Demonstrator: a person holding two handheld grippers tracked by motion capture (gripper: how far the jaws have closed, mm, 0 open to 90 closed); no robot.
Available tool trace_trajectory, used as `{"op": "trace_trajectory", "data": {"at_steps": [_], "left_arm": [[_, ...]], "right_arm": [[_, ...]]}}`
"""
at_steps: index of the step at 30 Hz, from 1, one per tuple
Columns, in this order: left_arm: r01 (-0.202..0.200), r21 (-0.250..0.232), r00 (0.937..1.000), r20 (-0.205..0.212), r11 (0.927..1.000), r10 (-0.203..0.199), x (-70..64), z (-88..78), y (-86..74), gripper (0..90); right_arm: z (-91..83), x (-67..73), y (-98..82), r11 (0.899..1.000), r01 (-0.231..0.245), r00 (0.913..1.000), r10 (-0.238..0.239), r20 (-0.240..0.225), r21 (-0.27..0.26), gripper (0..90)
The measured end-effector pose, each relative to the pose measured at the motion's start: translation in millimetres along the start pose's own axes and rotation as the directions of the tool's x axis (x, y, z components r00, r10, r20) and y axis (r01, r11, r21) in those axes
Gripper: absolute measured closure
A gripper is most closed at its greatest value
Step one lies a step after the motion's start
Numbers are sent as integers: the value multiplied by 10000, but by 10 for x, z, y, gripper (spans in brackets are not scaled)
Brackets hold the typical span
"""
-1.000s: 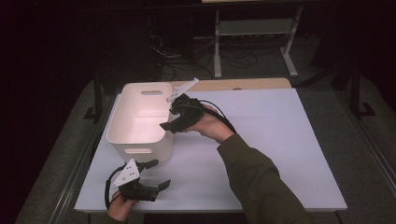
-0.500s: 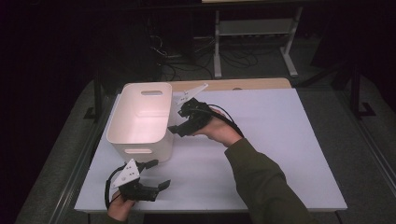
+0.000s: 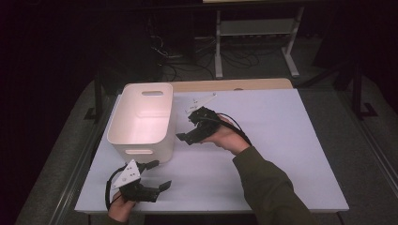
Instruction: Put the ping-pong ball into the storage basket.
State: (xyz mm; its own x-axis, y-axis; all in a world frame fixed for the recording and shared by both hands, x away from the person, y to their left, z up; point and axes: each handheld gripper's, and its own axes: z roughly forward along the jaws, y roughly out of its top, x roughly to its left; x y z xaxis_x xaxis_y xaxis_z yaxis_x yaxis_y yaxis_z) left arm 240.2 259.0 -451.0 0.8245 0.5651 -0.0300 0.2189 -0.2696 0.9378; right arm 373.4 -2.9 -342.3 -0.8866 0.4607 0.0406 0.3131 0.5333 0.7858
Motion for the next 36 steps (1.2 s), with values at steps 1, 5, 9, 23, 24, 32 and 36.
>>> {"op": "trace_trajectory", "data": {"at_steps": [1, 5, 9, 23, 24, 32, 36], "left_arm": [[1, 4, 10000, -2, 10000, -1, 0, 0, 0, 141], [-11, 21, 10000, -7, 10000, 12, 2, -1, 0, 140], [3, 11, 10000, -9, 10000, -3, 0, -2, 0, 141], [-25, -8, 10000, -19, 10000, 25, -2, -2, 0, 141], [-21, -9, 10000, -21, 10000, 21, -2, -1, 0, 141], [1, -22, 10000, -33, 10000, -1, -4, 1, 0, 141], [2, -10, 10000, -31, 10000, -2, -3, 0, 0, 141]], "right_arm": [[-2, -2, -29, 10000, -56, 10000, 57, 22, -19, 187], [-8, -9, -109, 9999, -107, 9999, 107, 93, -45, 173], [-14, -6, -192, 9999, -121, 9998, 123, 139, -119, 155], [-23, 1, -535, 9986, -498, 9972, 508, 555, -195, 126], [-30, -1, -559, 9983, -551, 9967, 562, 581, -199, 122], [-90, -26, -731, 9960, -844, 9935, 864, 743, -286, 104], [-125, -37, -819, 9949, -942, 9914, 969, 876, -346, 92]]}}
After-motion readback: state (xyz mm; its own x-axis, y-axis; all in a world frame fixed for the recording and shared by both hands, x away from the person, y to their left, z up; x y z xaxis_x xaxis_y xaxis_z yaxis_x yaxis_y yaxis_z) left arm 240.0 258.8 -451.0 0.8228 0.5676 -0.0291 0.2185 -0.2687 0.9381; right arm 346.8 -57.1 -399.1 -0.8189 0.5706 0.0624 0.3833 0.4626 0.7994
